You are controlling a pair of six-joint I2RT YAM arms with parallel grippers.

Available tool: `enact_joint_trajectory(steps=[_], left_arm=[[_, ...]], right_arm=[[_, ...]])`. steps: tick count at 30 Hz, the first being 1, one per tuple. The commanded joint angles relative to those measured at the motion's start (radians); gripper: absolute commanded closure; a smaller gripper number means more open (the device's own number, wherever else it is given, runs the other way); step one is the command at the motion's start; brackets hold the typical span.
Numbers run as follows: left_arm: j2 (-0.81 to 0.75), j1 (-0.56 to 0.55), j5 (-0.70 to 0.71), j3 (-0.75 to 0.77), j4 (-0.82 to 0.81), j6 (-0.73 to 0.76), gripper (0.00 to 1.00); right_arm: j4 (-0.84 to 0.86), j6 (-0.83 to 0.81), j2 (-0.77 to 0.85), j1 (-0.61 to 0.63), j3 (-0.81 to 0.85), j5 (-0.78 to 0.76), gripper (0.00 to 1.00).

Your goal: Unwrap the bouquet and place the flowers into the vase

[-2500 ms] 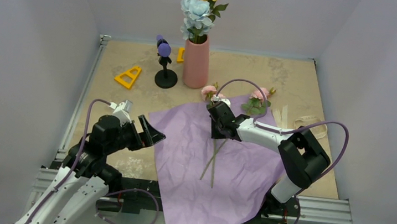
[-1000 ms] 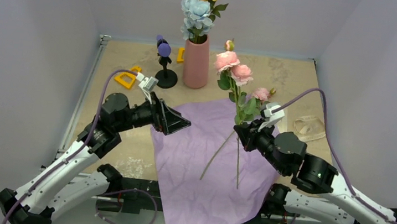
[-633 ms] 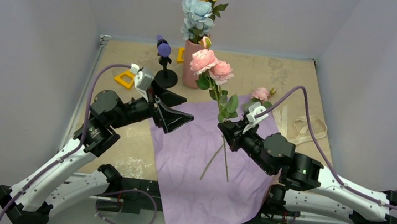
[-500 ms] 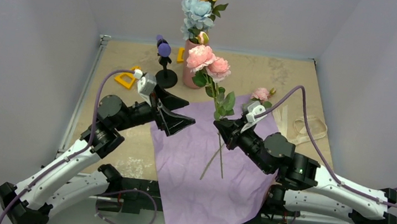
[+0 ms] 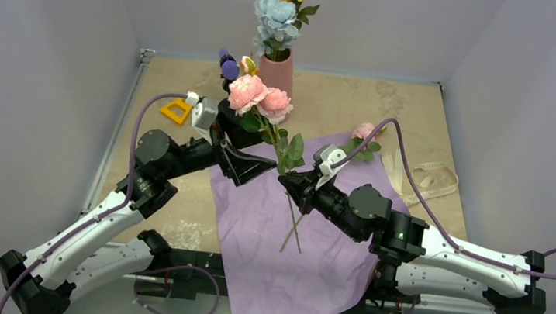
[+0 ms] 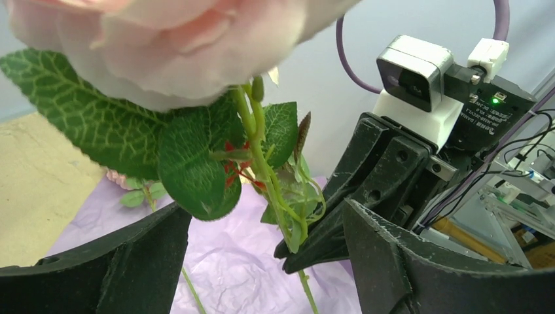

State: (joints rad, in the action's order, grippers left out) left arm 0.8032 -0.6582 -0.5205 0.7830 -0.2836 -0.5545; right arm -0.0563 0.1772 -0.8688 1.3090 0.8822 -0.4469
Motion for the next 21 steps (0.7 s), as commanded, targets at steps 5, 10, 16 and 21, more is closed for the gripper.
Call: enact_joint_trajectory(steps=[5, 10, 16, 21], left_arm=[[0.019, -0.007, 0.028, 0.057, -0.048, 0.029, 0.14], [0.022, -0.006, 0.05, 0.064, -0.048, 0.025, 0.18], [0.032, -0.006, 0.079, 0.057, -0.095, -0.009, 0.35], [0.047, -0.007, 0.069, 0.055, -0.145, -0.044, 0.38]], right_arm=[[0.082, 0.037, -0.002, 0.006, 0.055, 0.086, 1.0], [0.079, 0.041, -0.009, 0.007, 0.06, 0.101, 1.0], [0.077, 0.046, -0.024, 0.007, 0.06, 0.102, 1.0], [0.074, 0.047, -0.027, 0.007, 0.06, 0.102, 1.0]])
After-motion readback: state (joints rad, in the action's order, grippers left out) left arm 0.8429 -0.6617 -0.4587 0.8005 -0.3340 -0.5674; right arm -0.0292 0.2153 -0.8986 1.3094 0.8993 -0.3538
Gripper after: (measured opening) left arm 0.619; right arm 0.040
